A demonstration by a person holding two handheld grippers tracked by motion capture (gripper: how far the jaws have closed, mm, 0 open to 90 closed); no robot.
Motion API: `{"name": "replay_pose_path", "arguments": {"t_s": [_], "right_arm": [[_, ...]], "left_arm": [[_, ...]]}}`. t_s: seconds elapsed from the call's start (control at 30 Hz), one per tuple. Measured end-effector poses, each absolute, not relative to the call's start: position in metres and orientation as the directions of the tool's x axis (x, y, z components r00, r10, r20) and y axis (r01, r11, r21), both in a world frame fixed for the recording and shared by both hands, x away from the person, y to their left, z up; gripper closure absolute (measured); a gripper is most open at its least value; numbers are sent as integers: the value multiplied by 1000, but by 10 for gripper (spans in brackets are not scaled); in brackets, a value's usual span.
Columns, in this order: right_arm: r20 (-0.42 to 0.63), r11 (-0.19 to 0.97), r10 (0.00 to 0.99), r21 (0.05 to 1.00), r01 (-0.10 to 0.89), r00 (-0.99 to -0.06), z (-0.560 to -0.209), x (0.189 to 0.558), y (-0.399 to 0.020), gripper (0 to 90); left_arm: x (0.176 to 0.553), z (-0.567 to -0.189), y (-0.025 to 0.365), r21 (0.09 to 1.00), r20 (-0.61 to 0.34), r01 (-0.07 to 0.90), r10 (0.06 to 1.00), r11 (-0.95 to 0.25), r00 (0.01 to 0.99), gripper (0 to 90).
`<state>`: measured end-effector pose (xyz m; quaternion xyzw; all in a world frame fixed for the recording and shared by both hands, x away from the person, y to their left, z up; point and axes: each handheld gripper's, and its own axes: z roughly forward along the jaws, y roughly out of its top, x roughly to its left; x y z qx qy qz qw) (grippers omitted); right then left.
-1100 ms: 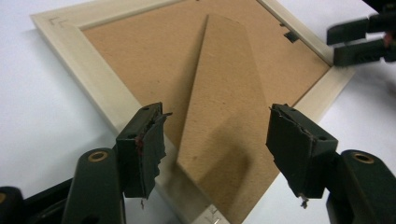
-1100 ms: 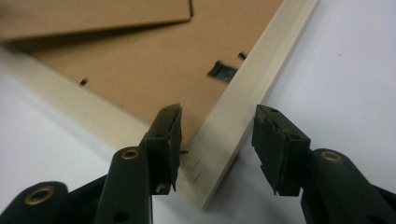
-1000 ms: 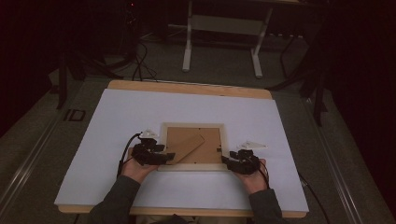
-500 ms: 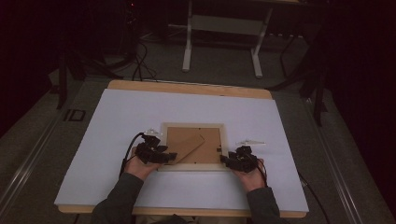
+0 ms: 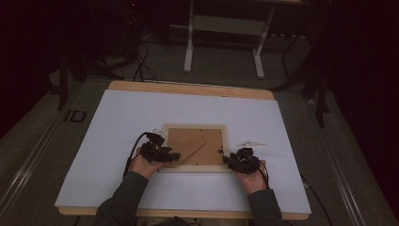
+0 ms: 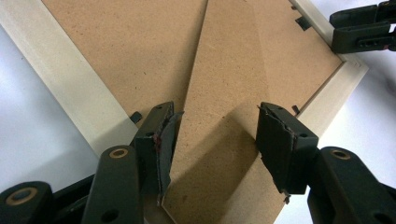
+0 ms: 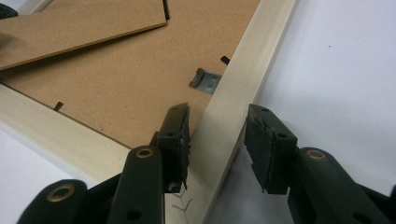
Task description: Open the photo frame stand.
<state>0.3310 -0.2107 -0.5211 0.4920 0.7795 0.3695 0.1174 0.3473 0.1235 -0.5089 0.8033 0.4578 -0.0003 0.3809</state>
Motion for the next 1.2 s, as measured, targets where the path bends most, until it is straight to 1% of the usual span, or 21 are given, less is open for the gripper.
{"name": "replay_pose_path", "arguments": {"t_s": [0.13, 0.23, 0.3, 0.4, 0.47, 0.5, 0.6, 0.7, 0.8, 0.87, 1.03, 1.2], "right_arm": [[180, 242, 854, 693, 679, -489, -521, 331, -211, 597], [178, 245, 853, 694, 677, -491, -521, 331, -211, 596], [176, 246, 853, 695, 676, -491, -521, 331, -211, 595], [175, 245, 854, 696, 675, -490, -522, 330, -210, 595], [175, 244, 854, 696, 675, -490, -522, 330, -210, 595], [175, 244, 854, 696, 675, -490, -522, 330, -210, 595], [174, 244, 854, 698, 673, -490, -522, 330, -211, 595], [172, 245, 854, 701, 670, -492, -522, 330, -211, 595], [172, 243, 854, 702, 669, -490, -522, 330, -210, 595], [170, 243, 855, 704, 668, -490, -522, 329, -210, 596], [171, 241, 855, 706, 666, -490, -523, 329, -211, 596], [170, 242, 854, 707, 665, -491, -523, 329, -211, 596]], "left_arm": [[347, -508, 128, 618, -330, 737, 761, -273, 558, 440], [345, -507, 135, 620, -338, 737, 757, -268, 559, 430], [344, -507, 136, 617, -361, 742, 743, -262, 563, 430], [345, -508, 135, 607, -379, 747, 727, -271, 572, 447], [346, -509, 131, 603, -409, 754, 709, -263, 574, 467], [347, -508, 130, 602, -412, 754, 708, -261, 574, 484], [347, -504, 129, 606, -402, 750, 711, -266, 577, 495], [348, -499, 130, 615, -416, 747, 700, -253, 580, 515], [349, -497, 131, 618, -429, 748, 693, -243, 579, 514], [351, -494, 137, 621, -497, 763, 662, -181, 561, 524], [351, -498, 140, 598, -524, 783, 657, -171, 543, 530], [348, -507, 146, 570, -543, 804, 658, -168, 522, 504]]}}
